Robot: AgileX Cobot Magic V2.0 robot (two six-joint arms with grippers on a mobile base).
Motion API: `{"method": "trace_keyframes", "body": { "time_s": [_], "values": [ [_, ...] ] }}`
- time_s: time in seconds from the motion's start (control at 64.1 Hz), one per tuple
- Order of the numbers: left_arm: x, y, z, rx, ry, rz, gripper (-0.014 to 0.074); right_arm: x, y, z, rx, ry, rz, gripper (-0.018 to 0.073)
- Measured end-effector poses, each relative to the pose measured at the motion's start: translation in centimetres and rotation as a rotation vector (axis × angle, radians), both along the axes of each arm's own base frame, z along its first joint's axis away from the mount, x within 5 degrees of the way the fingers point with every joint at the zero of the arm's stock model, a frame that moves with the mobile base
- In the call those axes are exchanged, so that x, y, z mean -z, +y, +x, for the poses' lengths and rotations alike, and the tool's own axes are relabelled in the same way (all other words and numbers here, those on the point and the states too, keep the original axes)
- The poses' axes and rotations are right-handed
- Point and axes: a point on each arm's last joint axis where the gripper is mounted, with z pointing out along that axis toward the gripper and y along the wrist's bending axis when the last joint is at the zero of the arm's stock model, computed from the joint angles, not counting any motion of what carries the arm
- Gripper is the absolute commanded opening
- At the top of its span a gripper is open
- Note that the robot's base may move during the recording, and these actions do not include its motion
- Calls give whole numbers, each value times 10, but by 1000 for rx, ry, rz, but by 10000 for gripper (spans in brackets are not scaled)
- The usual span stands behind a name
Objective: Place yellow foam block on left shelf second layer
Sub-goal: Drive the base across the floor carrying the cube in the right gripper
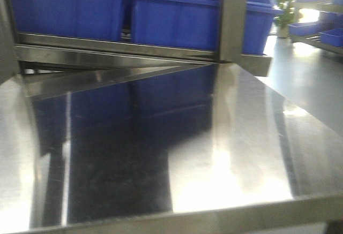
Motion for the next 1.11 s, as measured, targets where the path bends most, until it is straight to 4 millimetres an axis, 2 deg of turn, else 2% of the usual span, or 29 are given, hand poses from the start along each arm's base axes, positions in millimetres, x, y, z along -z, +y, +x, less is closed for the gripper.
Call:
{"method": "trace_keyframes", "body": {
  "time_s": [1.107],
  "values": [
    [0, 0, 0, 0, -2, 0, 136, 1, 0, 1, 0, 2, 0, 309]
  ]
}}
